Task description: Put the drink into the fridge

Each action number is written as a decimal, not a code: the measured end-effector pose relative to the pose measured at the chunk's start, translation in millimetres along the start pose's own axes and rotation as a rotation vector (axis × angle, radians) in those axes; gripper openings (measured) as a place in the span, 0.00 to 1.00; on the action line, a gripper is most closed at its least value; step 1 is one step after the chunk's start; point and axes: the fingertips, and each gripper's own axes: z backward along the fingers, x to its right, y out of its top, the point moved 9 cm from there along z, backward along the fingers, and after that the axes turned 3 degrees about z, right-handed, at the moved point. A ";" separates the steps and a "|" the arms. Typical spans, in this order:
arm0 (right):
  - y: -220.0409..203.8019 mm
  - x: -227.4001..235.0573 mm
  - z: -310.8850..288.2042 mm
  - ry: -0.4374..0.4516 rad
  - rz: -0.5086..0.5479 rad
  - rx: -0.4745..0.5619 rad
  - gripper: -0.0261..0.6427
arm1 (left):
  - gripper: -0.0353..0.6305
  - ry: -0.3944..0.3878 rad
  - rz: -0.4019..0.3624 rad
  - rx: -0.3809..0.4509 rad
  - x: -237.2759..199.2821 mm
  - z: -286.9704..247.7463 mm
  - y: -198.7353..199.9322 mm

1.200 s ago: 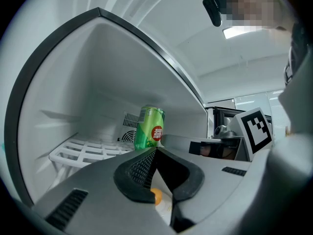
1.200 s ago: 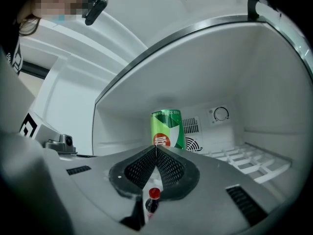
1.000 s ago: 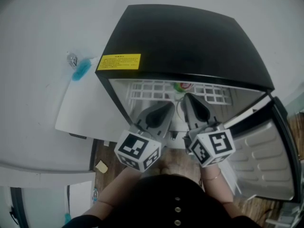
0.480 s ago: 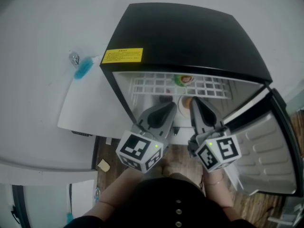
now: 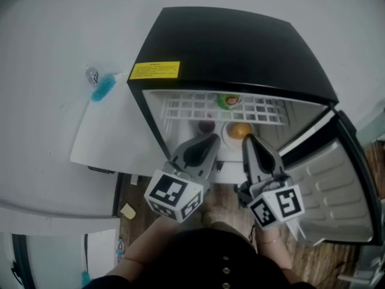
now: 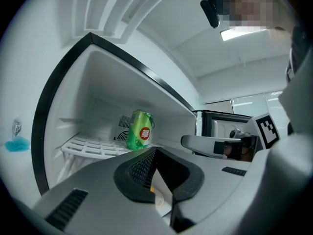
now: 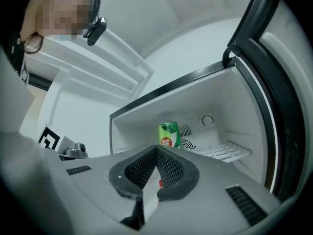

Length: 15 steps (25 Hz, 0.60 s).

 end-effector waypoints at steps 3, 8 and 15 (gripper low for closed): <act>-4.4 -4.2 4.1 0.008 -0.001 -0.019 0.05 | 0.06 0.005 0.007 -0.003 1.8 4.7 -2.7; -9.9 -13.8 10.3 0.036 0.001 -0.029 0.05 | 0.06 -0.006 -0.003 -0.011 7.1 10.9 -6.8; -16.4 -17.2 16.0 0.063 0.001 -0.055 0.05 | 0.06 -0.016 0.007 -0.033 11.7 19.3 -11.4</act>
